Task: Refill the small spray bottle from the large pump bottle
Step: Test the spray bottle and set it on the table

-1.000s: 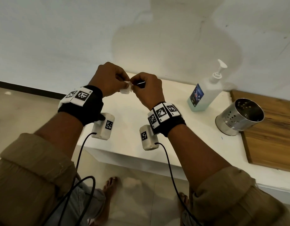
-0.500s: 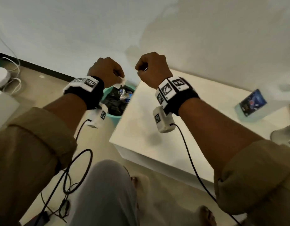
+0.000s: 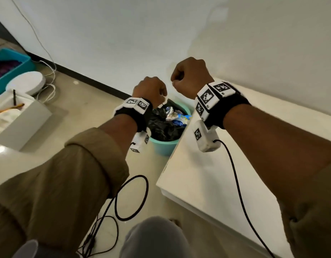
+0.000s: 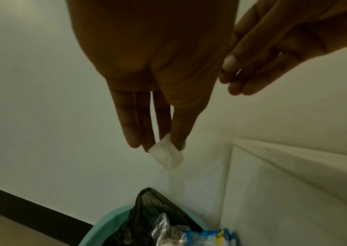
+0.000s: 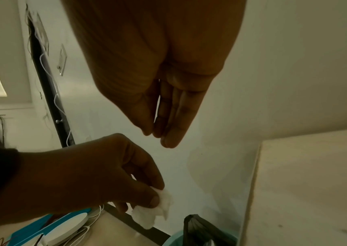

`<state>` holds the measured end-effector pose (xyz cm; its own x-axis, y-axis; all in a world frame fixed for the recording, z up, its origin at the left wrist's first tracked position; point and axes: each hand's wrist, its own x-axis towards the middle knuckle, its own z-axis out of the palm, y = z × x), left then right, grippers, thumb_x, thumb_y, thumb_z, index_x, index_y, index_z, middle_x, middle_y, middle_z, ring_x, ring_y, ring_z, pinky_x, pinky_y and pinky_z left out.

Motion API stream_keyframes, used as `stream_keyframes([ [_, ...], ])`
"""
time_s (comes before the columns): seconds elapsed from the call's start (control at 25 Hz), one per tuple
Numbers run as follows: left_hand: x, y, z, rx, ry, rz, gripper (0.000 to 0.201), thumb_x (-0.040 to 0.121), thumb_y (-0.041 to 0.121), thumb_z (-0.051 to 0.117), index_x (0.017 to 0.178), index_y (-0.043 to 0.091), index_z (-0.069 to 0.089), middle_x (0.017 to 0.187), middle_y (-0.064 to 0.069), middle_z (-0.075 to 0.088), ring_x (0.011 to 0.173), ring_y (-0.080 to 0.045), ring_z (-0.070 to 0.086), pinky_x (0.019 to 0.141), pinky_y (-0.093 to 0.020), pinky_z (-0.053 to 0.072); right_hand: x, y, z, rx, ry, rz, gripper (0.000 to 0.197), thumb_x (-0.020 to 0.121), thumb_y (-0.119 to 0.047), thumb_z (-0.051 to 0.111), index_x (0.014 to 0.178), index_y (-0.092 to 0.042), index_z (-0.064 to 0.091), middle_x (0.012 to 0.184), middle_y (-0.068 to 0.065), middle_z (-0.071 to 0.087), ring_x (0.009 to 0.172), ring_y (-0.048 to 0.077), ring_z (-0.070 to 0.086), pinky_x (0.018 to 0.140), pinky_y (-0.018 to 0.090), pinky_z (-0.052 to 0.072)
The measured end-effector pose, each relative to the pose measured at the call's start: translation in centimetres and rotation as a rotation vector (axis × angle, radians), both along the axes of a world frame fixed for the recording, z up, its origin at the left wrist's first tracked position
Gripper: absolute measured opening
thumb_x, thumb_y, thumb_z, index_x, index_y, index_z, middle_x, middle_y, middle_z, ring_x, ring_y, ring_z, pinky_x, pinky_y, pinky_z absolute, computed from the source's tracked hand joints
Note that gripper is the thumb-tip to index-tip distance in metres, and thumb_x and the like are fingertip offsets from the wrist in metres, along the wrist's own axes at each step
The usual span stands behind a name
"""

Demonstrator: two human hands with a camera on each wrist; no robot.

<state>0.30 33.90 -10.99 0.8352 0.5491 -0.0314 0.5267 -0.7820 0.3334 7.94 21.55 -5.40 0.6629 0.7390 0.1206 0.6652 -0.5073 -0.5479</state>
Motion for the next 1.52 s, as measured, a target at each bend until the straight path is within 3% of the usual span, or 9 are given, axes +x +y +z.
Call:
stream_keyframes([
  [0.16, 1.1, 0.4, -2.5, -0.001, 0.029, -0.009, 0.016, 0.075, 0.019, 0.072, 0.088, 0.029, 0.072, 0.097, 0.002, 0.070, 0.089, -0.023, 0.066, 0.076, -0.032, 0.053, 0.2, 1.3, -1.1, -0.032, -0.007, 0.018, 0.017, 0.081, -0.005, 0.062, 0.083, -0.015, 0.076, 0.088, 0.002, 0.073, 0.087, 0.018, 0.067, 0.080, 0.026, 0.054],
  [0.36, 1.8, 0.4, -3.6, 0.021, 0.047, -0.013, 0.024, 0.077, 0.028, 0.072, 0.101, 0.028, 0.069, 0.104, 0.000, 0.068, 0.094, -0.025, 0.066, 0.078, -0.034, 0.052, 0.8, 0.4, -1.5, -0.039, 0.007, 0.002, 0.017, 0.082, -0.006, 0.061, 0.083, -0.015, 0.076, 0.087, 0.002, 0.073, 0.091, 0.019, 0.066, 0.084, 0.031, 0.056],
  [0.48, 1.6, -0.3, -2.6, 0.046, 0.037, -0.018, 0.019, 0.079, 0.031, 0.070, 0.098, 0.027, 0.070, 0.103, 0.000, 0.067, 0.093, -0.026, 0.065, 0.075, -0.032, 0.048, 0.7, -0.6, -0.8, -0.021, -0.002, -0.001, 0.016, 0.083, -0.006, 0.061, 0.085, -0.013, 0.076, 0.086, 0.004, 0.073, 0.088, 0.020, 0.067, 0.085, 0.030, 0.056],
  [0.68, 1.5, -2.7, 1.5, 0.069, -0.002, -0.047, 0.020, 0.081, 0.034, 0.070, 0.099, 0.027, 0.069, 0.106, 0.000, 0.067, 0.096, -0.025, 0.065, 0.082, -0.034, 0.050, 0.1, -3.2, 1.7, 0.000, -0.030, -0.021, 0.016, 0.083, -0.008, 0.060, 0.083, -0.015, 0.075, 0.074, -0.003, 0.064, 0.084, 0.020, 0.066, 0.084, 0.030, 0.055],
  [0.84, 1.6, -6.6, 6.8, 0.104, -0.027, -0.131, 0.016, 0.081, 0.032, 0.067, 0.097, 0.027, 0.067, 0.105, 0.002, 0.065, 0.097, -0.024, 0.064, 0.077, -0.032, 0.046, -0.2, -7.3, 4.2, 0.027, -0.064, -0.062, 0.017, 0.081, -0.009, 0.060, 0.085, -0.013, 0.076, 0.079, 0.001, 0.070, 0.080, 0.021, 0.067, 0.079, 0.029, 0.055],
  [1.0, 1.8, -12.6, 11.3, 0.187, -0.039, -0.235, 0.017, 0.081, 0.023, 0.058, 0.096, 0.021, 0.067, 0.097, -0.007, 0.063, 0.091, -0.032, 0.064, 0.069, -0.032, 0.042, -0.9, -12.0, 6.3, 0.005, -0.122, -0.102, 0.017, 0.077, -0.012, 0.060, 0.084, -0.004, 0.072, 0.081, 0.013, 0.071, 0.076, 0.030, 0.066, 0.073, 0.038, 0.057],
  [1.12, 1.6, -17.4, 13.7, 0.208, -0.107, -0.263, 0.021, 0.083, 0.022, 0.057, 0.101, 0.020, 0.068, 0.099, -0.008, 0.063, 0.089, -0.032, 0.064, 0.068, -0.033, 0.042, -1.0, -16.6, 8.6, 0.056, -0.142, -0.179, 0.018, 0.078, -0.014, 0.060, 0.086, -0.004, 0.073, 0.082, 0.012, 0.072, 0.079, 0.029, 0.067, 0.073, 0.040, 0.057],
  [1.4, 0.0, -26.6, 13.5, 0.079, -0.095, -0.359, 0.022, 0.079, 0.035, 0.064, 0.101, 0.029, 0.066, 0.111, 0.001, 0.064, 0.098, -0.024, 0.064, 0.074, -0.031, 0.043, -2.7, -27.9, 9.9, 0.044, -0.143, -0.262, 0.016, 0.083, -0.010, 0.062, 0.091, -0.010, 0.076, 0.087, 0.003, 0.073, 0.085, 0.020, 0.067, 0.083, 0.030, 0.055],
  [1.52, -0.5, -28.7, 13.3, 0.068, -0.072, -0.390, 0.024, 0.079, 0.038, 0.064, 0.102, 0.029, 0.065, 0.113, 0.002, 0.063, 0.099, -0.024, 0.063, 0.074, -0.030, 0.042, -3.2, -30.8, 9.8, 0.060, -0.140, -0.274, 0.015, 0.083, -0.010, 0.063, 0.090, -0.011, 0.076, 0.081, 0.000, 0.070, 0.077, 0.015, 0.064, 0.076, 0.022, 0.051],
])
